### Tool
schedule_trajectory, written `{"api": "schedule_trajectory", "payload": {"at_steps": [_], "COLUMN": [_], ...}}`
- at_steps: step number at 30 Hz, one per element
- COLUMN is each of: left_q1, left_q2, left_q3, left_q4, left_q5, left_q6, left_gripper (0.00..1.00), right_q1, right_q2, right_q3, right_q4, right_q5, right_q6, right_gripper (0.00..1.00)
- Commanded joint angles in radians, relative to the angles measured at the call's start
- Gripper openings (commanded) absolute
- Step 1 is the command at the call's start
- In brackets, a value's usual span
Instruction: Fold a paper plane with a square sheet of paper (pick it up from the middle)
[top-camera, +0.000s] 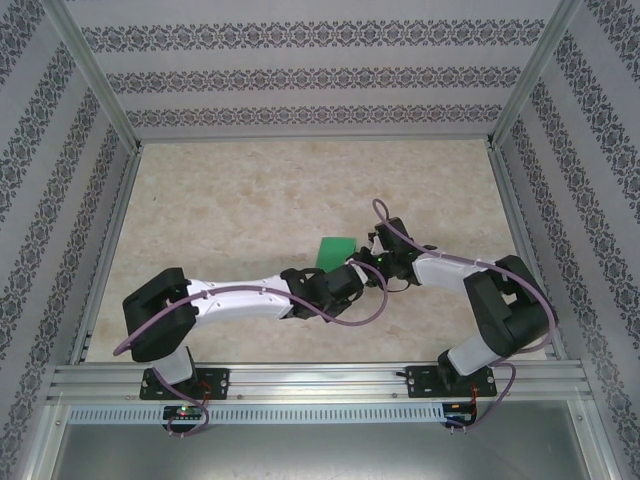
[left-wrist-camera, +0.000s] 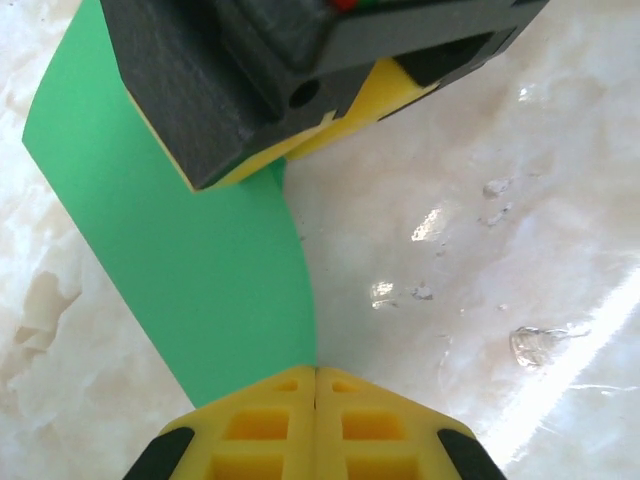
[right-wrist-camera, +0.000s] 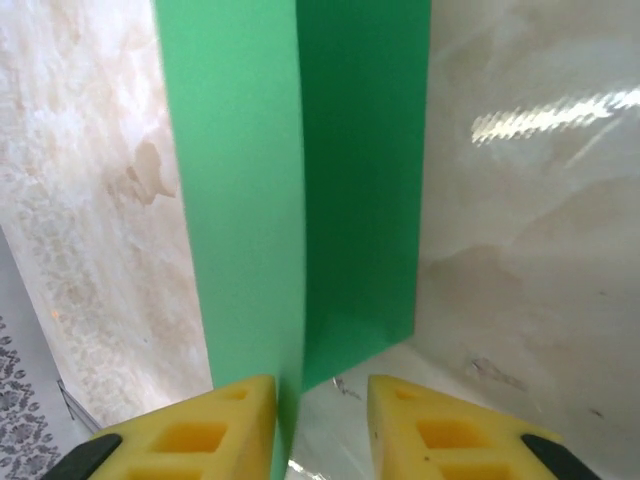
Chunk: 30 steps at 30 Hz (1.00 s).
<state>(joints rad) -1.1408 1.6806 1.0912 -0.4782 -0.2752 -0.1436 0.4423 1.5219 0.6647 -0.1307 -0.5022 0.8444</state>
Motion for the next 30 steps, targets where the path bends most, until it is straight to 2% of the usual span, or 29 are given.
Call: {"api": "schedule_trajectory", "payload": {"at_steps": [1, 3, 7, 12, 16, 24, 28, 30], "left_q1": [0.049, 0.074, 0.130, 0.164, 0.188, 0.213, 0.290, 0.320], "left_q2": [-0.039, -0.042, -0.036, -0.032, -0.030, -0.021, 0.012, 0.024], "left_q3": [-0.013, -0.018, -0.025, -0.018, -0.022, -0.027, -0.030, -0.033], "left_q4": [0.033, 0.041, 0.054, 0.035, 0.035, 0.052, 0.093, 0.114], "left_q5": [0.159, 0.225, 0.363, 0.424, 0.463, 0.502, 0.676, 0.723], "left_q6": [-0.004, -0.009, -0.013, -0.004, -0.008, -0.028, -0.052, -0.062], "left_gripper": [0.00, 0.00, 0.00, 0.00, 0.00, 0.00, 0.00, 0.00], "right_q1": [-0.030, -0.039, -0.045, -0.043, -0.029, -0.014, -0.013, -0.013], "right_q2": [-0.078, -0.097, -0.078, 0.000, 0.104, 0.253, 0.305, 0.319], "right_q3": [0.042, 0.057, 0.096, 0.169, 0.242, 0.332, 0.357, 0.354], "right_q4": [-0.091, -0.120, -0.104, -0.093, -0.099, -0.148, -0.195, -0.195], "right_q5": [0.036, 0.049, 0.022, -0.017, -0.070, -0.052, -0.035, -0.027], "right_q6": [-0.072, -0.097, -0.113, -0.136, -0.157, -0.201, -0.248, -0.258], "right_gripper": [0.33, 0.33, 0.26, 0.19, 0.19, 0.18, 0.18, 0.18]}}
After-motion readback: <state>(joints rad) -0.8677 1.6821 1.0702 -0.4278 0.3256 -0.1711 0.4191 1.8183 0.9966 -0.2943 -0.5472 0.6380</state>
